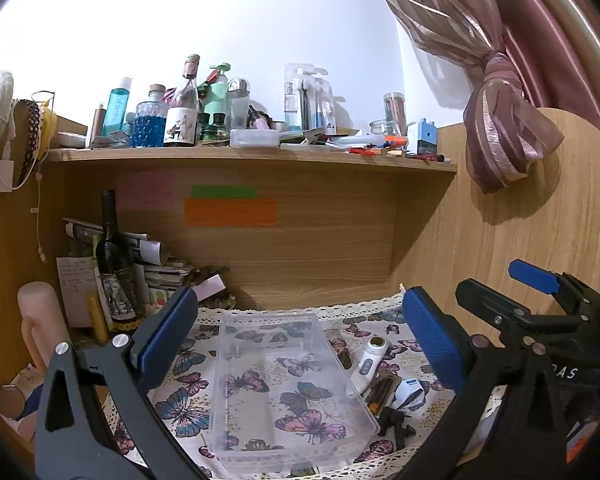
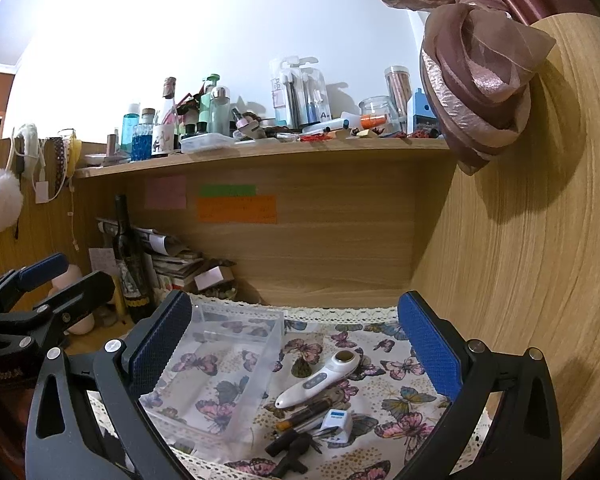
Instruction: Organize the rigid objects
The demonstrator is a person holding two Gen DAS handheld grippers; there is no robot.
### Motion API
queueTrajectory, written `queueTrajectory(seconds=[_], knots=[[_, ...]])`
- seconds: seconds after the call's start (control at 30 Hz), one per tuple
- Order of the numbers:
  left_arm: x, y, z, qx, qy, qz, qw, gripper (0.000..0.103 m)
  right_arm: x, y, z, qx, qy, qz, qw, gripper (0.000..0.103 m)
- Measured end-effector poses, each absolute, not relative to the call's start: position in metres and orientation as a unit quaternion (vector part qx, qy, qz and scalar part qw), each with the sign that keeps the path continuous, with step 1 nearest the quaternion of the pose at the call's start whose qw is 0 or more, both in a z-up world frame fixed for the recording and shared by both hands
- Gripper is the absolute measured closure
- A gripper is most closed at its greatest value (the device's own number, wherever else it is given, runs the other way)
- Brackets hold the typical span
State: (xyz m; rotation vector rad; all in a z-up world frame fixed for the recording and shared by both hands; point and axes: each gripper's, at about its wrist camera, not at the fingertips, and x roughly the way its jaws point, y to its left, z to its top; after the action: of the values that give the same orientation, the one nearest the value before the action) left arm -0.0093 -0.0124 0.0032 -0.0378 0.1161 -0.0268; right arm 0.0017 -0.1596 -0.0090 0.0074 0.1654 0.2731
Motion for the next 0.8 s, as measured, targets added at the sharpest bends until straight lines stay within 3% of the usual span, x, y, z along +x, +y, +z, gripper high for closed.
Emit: queueTrajectory(seconds=[0.8], knots=[[-0.0072,-0.0138,0.0068,-0.016,0.056,-0.016,0.998,0.000,0.0004,-0.1579,-0.0050,-0.002,0.075,0.135,0.988,0.000]])
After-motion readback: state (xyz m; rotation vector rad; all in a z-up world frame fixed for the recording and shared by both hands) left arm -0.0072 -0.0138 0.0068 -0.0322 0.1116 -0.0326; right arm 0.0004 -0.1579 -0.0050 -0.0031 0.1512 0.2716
